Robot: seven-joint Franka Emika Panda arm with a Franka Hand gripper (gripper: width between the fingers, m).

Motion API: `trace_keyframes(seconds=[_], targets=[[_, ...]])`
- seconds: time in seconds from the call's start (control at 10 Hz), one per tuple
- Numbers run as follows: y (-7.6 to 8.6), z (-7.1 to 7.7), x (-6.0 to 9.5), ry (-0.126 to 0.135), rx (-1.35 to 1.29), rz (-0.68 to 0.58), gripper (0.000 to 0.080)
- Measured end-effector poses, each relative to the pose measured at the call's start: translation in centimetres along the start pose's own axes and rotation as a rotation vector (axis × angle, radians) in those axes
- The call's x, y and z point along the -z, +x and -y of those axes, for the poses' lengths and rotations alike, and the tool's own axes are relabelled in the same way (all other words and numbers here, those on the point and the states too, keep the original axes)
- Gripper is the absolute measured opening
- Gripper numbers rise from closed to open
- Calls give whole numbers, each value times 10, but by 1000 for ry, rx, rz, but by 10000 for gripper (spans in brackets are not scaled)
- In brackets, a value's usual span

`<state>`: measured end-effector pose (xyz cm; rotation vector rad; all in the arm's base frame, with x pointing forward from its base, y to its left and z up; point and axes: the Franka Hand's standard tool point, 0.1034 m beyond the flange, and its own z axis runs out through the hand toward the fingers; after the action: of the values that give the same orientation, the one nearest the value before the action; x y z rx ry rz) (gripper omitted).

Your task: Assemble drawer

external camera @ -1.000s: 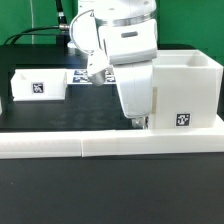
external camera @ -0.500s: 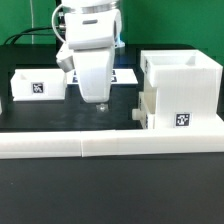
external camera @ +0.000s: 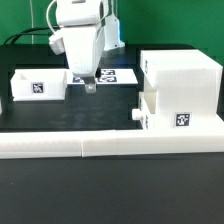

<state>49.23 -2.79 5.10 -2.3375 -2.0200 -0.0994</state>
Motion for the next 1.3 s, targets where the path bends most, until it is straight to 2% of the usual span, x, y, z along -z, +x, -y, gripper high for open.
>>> trace_keyframes(seconds=[0.1, 0.2, 0.6, 0.7, 0.8, 0.9, 1.1, 1.2, 1.3], targets=[[-1, 8, 3, -5, 15, 5, 649], [-3, 9, 4, 3, 15, 7, 649], [-2, 10, 2, 5, -136, 5, 649], [-5, 9, 1, -7, -206, -1, 649], [-23, 15, -4, -41, -294, -9, 649], [-38, 31, -4, -60, -396, -5, 649], [-50, 54, 0, -88, -610, -7, 649], [-53, 58, 3, -96, -713, -10, 649], [-51, 59, 10, -117, -788, -16, 649]])
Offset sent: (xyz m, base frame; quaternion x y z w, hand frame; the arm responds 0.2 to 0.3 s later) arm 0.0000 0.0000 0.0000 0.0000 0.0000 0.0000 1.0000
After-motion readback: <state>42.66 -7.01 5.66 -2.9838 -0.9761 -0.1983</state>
